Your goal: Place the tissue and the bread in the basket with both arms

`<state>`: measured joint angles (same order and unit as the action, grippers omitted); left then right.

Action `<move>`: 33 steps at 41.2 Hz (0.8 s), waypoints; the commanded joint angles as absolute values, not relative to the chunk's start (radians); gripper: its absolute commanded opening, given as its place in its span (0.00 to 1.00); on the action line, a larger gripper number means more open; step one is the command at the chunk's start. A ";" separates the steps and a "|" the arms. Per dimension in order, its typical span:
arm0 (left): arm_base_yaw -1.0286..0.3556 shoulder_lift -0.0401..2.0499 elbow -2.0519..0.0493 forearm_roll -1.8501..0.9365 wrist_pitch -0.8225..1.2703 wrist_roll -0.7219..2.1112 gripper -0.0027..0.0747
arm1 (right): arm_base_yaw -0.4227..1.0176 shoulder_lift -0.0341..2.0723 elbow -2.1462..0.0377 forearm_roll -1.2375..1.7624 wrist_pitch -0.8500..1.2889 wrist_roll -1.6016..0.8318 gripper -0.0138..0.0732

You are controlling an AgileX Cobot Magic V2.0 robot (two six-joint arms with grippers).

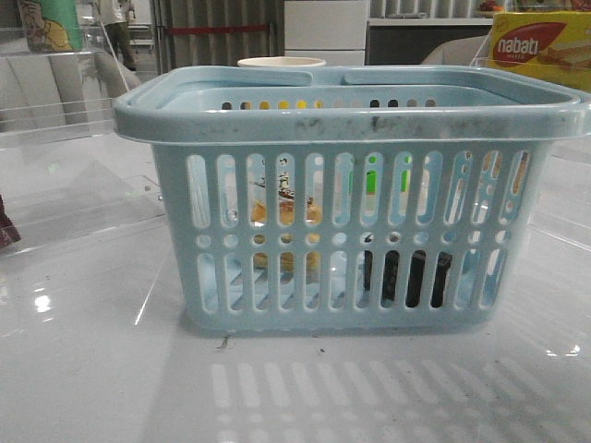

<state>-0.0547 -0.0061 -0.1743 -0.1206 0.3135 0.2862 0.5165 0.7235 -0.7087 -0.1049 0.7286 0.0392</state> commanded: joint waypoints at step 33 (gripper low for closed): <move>-0.047 -0.026 0.007 -0.027 -0.041 0.072 0.15 | 0.514 0.717 -0.734 -0.124 0.676 0.035 0.22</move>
<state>-0.0481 -0.0063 0.0073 -0.0289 0.0562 0.0834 0.5165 0.7219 -0.7087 -0.1065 0.7360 0.0392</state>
